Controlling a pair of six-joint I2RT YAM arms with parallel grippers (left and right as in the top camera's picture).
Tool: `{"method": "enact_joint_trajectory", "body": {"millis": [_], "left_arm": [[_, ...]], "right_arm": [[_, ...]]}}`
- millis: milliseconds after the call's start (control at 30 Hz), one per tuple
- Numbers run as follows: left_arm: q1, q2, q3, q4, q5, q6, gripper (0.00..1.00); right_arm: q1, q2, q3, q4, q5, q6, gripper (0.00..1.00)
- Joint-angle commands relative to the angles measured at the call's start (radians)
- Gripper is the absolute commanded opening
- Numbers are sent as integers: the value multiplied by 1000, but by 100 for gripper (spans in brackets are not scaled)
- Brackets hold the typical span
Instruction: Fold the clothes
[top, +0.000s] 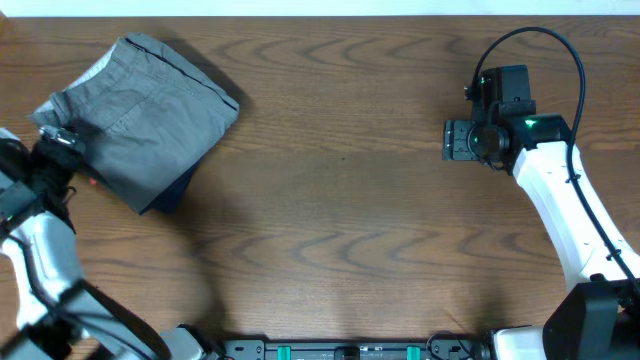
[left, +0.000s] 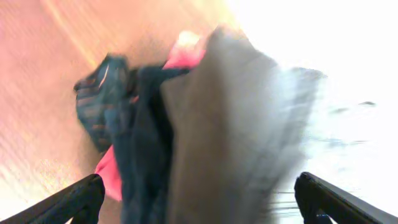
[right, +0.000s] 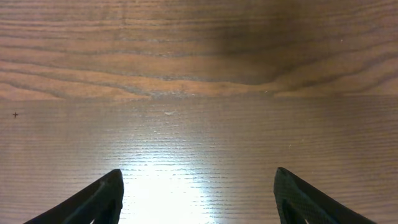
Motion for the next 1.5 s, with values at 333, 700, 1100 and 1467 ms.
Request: {"method": "enact_joint_trajectory", "body": {"millis": [333,700,1100,1467], "left_arm": [[-318,-177,69,-58,86,122,98],[-903,-42,69,-545,-174,252,98],[-934,-250,66,-993,-402,250,98],[-1063,-940,-176,-821,-517,160,98]], "right_arm": [[-10,9,6,29,-183,-12,96],[-79,12,6,-51,-191,-12,99],[-176,-69,-2,-290,-196,-31,99],[-142,-791,-480,187,-174,23,99]]}}
